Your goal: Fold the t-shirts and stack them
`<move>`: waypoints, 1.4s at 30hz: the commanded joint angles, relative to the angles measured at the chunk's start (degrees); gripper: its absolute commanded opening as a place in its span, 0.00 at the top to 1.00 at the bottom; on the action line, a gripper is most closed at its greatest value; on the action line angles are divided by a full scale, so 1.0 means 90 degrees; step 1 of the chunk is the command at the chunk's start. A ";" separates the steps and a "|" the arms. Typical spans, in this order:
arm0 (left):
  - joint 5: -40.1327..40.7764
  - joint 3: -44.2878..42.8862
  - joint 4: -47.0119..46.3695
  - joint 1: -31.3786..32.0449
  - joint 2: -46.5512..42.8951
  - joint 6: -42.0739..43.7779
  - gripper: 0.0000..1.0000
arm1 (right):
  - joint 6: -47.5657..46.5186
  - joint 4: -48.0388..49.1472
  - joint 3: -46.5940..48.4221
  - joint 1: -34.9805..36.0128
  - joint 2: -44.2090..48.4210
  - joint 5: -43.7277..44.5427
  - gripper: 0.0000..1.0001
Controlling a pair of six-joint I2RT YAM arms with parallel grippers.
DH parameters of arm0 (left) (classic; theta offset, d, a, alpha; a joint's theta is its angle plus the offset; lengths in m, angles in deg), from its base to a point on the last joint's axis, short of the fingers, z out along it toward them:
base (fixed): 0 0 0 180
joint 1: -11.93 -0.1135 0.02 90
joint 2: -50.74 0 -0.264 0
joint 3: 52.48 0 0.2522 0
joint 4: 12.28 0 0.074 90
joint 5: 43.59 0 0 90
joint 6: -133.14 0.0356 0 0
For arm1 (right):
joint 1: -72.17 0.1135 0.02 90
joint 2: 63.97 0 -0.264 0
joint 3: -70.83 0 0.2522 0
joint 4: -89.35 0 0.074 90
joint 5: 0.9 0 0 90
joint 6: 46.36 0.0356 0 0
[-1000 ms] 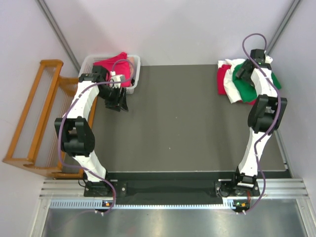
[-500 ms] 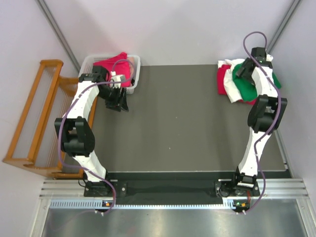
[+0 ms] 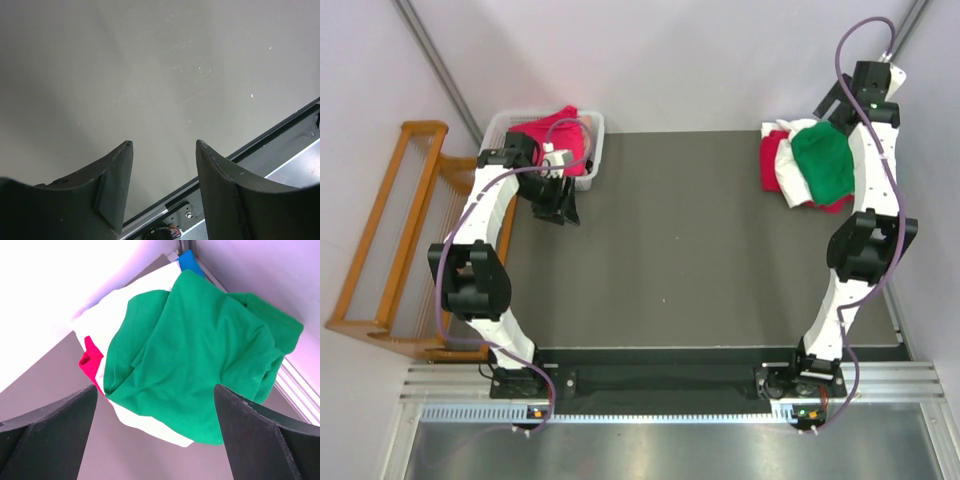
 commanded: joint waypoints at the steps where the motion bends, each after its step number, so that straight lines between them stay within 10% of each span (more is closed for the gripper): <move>1: -0.0075 -0.0056 0.0169 -0.0040 -0.0284 0.0092 0.42 | -0.0043 -0.0137 0.0159 -0.0060 -0.0238 0.0146 0.00; 20: -0.0006 -0.0202 0.0286 -0.0255 -0.0186 0.0073 0.43 | 0.0065 0.0107 -0.0593 -0.0597 -0.0356 0.1074 0.00; 42: -0.0298 0.0149 0.0091 -0.0411 -0.0421 0.0132 0.43 | 0.0260 0.0378 -0.1401 -0.0306 -0.0212 -0.0021 0.00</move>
